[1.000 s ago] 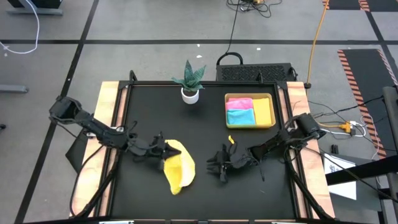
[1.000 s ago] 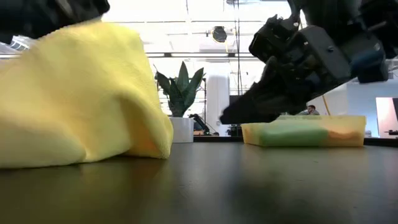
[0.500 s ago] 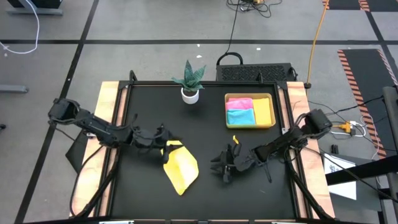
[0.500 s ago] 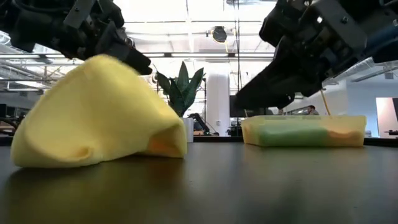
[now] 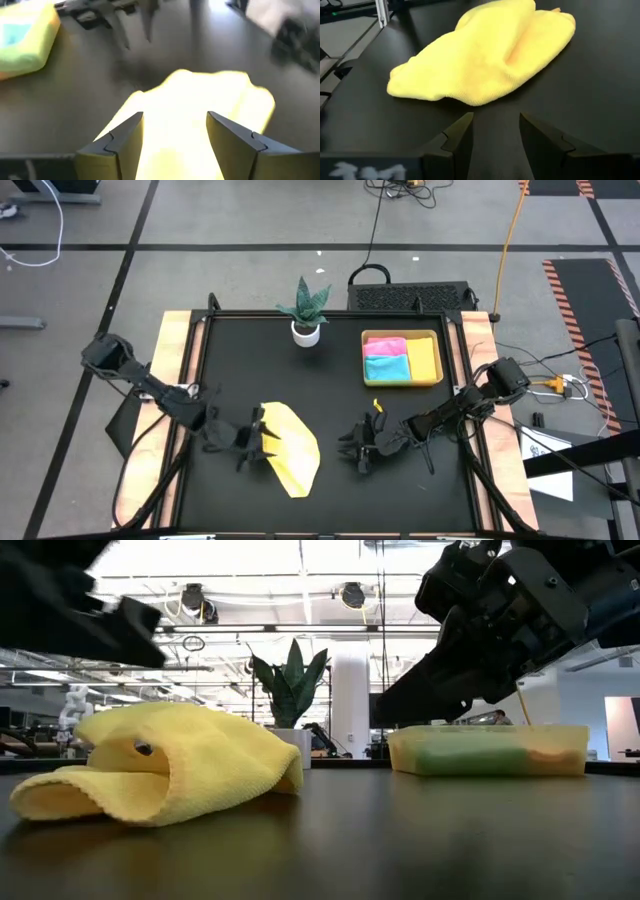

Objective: Fold microfiber towels
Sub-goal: Fold the yellow microfiber cloth

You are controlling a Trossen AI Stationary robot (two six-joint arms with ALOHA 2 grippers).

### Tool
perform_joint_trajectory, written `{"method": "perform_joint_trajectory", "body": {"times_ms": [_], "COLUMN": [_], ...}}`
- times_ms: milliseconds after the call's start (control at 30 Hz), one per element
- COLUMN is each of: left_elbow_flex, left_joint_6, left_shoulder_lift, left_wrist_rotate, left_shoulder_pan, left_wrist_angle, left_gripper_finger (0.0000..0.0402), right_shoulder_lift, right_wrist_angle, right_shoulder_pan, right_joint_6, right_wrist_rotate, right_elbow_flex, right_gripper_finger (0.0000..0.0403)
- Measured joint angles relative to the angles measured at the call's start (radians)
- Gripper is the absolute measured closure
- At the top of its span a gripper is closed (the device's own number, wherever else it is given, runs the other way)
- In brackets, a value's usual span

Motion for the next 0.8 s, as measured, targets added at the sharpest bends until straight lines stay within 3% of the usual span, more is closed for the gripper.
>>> {"method": "perform_joint_trajectory", "body": {"times_ms": [233, 467, 800], "left_elbow_flex": [0.007, 0.116, 0.452], "left_joint_6": [0.112, 0.194, 0.288], "left_shoulder_lift": [0.033, 0.274, 0.516], "left_wrist_rotate": [-0.142, -0.285, -0.584], "left_shoulder_pan": [-0.188, -0.250, -0.247], "left_wrist_angle": [-0.022, -0.061, -0.479], "left_gripper_finger": [0.0183, 0.0183, 0.0191], "right_shoulder_lift": [0.000, 0.000, 0.000], "right_wrist_angle": [0.006, 0.018, 0.017], "right_shoulder_pan": [0.000, 0.000, 0.000], "right_joint_6": [-0.001, -0.007, -0.008], "right_wrist_rotate": [0.000, -0.001, -0.004], "right_elbow_flex": [0.000, 0.000, 0.000], "right_gripper_finger": [0.0250, 0.0250, 0.0250]}}
